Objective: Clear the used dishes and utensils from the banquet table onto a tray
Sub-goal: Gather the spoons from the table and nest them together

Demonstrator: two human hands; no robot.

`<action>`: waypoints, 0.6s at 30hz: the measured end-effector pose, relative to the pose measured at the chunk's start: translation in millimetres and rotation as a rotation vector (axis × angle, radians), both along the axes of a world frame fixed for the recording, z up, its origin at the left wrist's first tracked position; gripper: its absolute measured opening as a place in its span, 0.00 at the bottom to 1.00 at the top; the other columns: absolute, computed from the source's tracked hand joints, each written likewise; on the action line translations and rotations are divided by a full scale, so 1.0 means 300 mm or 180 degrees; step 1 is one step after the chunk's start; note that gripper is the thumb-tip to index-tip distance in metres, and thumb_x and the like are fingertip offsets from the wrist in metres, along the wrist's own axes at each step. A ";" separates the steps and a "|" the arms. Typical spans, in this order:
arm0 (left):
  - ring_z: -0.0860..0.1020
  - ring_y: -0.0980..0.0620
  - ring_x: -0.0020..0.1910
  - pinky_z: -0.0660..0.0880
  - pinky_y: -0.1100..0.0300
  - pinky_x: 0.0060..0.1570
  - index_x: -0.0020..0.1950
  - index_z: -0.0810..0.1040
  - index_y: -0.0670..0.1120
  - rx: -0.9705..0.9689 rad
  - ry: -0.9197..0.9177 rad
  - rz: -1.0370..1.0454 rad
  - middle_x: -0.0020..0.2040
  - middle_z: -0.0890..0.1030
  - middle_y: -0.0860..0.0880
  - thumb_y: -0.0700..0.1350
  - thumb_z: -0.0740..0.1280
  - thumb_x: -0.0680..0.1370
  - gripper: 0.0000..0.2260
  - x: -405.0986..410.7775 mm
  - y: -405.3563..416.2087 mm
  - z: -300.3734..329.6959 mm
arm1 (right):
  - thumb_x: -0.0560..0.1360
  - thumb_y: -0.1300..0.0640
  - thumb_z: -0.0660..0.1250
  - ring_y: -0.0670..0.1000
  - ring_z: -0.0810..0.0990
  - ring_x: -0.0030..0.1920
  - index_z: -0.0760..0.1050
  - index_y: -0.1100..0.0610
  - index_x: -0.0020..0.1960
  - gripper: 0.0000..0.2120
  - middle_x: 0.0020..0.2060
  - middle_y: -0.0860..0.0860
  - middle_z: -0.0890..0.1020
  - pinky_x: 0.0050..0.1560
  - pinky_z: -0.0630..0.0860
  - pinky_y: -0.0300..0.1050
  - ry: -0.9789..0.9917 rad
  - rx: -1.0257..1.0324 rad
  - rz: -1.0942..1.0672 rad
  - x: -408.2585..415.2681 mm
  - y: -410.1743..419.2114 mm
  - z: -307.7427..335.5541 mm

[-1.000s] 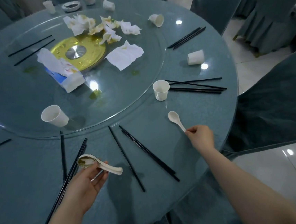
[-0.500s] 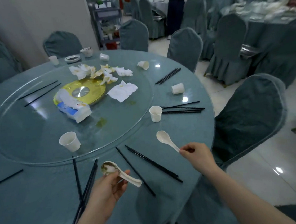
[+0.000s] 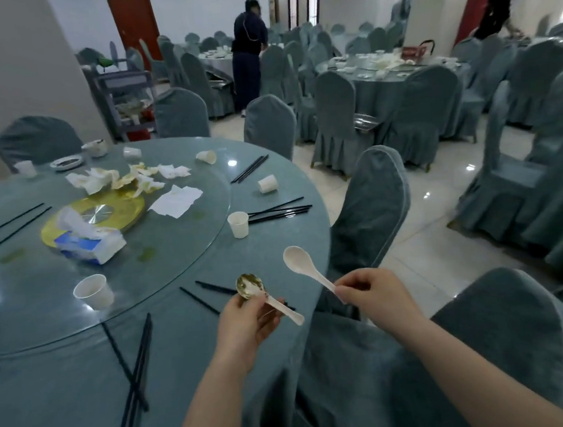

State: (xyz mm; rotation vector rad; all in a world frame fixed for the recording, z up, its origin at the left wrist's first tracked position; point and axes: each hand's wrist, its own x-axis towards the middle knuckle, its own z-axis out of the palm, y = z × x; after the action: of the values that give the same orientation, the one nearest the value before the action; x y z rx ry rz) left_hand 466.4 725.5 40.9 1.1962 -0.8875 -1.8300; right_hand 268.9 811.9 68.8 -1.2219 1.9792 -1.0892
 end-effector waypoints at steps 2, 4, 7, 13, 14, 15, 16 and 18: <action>0.83 0.48 0.38 0.80 0.61 0.34 0.52 0.75 0.39 -0.0019 -0.0008 -0.0168 0.46 0.84 0.38 0.39 0.63 0.80 0.04 -0.088 0.048 0.008 | 0.72 0.54 0.72 0.39 0.78 0.30 0.83 0.46 0.38 0.05 0.32 0.42 0.83 0.31 0.73 0.33 -0.0071 -0.0005 -0.0042 -0.047 0.071 0.017; 0.83 0.48 0.38 0.80 0.60 0.34 0.53 0.75 0.38 -0.0026 0.0030 -0.0334 0.44 0.84 0.39 0.39 0.64 0.80 0.05 -0.192 0.098 0.011 | 0.72 0.54 0.72 0.38 0.77 0.30 0.82 0.46 0.38 0.06 0.32 0.42 0.83 0.29 0.71 0.30 -0.0110 0.0017 -0.0087 -0.105 0.136 0.026; 0.83 0.49 0.38 0.79 0.62 0.33 0.55 0.75 0.38 -0.0071 0.0114 -0.0628 0.46 0.84 0.40 0.38 0.65 0.79 0.07 -0.373 0.181 0.013 | 0.72 0.55 0.72 0.37 0.77 0.29 0.81 0.45 0.36 0.08 0.31 0.40 0.82 0.29 0.71 0.29 -0.0074 0.0062 -0.0137 -0.218 0.237 0.033; 0.84 0.46 0.44 0.79 0.61 0.37 0.56 0.76 0.38 -0.0053 0.0320 -0.1176 0.48 0.84 0.39 0.38 0.66 0.78 0.08 -0.805 0.365 -0.013 | 0.72 0.54 0.72 0.37 0.80 0.35 0.82 0.44 0.37 0.07 0.32 0.38 0.83 0.33 0.72 0.27 -0.0024 0.0100 -0.0430 -0.586 0.461 0.026; 0.84 0.45 0.44 0.80 0.61 0.38 0.56 0.75 0.37 -0.0028 0.0329 -0.1233 0.48 0.84 0.39 0.38 0.66 0.78 0.08 -0.887 0.402 -0.013 | 0.72 0.55 0.72 0.36 0.79 0.34 0.83 0.44 0.37 0.07 0.31 0.38 0.83 0.32 0.70 0.27 0.0005 0.0124 -0.0465 -0.663 0.496 0.025; 0.84 0.45 0.43 0.80 0.60 0.39 0.56 0.75 0.37 -0.0024 0.0344 -0.1274 0.47 0.84 0.39 0.38 0.66 0.78 0.08 -0.970 0.438 -0.013 | 0.71 0.54 0.72 0.38 0.80 0.34 0.83 0.44 0.37 0.07 0.31 0.39 0.83 0.33 0.71 0.28 0.0050 0.0159 -0.0490 -0.740 0.530 0.026; 0.84 0.46 0.42 0.81 0.60 0.38 0.55 0.75 0.36 -0.0036 0.0367 -0.1299 0.44 0.85 0.40 0.38 0.66 0.78 0.07 -1.051 0.474 -0.011 | 0.71 0.54 0.72 0.41 0.80 0.34 0.83 0.43 0.37 0.06 0.32 0.40 0.83 0.33 0.72 0.31 0.0090 0.0202 -0.0502 -0.815 0.564 0.026; 0.84 0.47 0.39 0.80 0.61 0.36 0.53 0.74 0.36 -0.0032 0.0417 -0.1279 0.41 0.84 0.41 0.37 0.65 0.79 0.06 -1.204 0.541 -0.004 | 0.70 0.53 0.72 0.44 0.79 0.33 0.84 0.44 0.37 0.05 0.32 0.44 0.84 0.33 0.73 0.36 0.0148 0.0282 -0.0509 -0.956 0.627 0.023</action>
State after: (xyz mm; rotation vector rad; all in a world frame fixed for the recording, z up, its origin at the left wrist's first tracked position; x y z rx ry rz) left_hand 105.2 887.9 39.8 0.9248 -1.1199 -2.1889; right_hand -17.9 999.9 75.8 -1.0668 2.1673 -1.0453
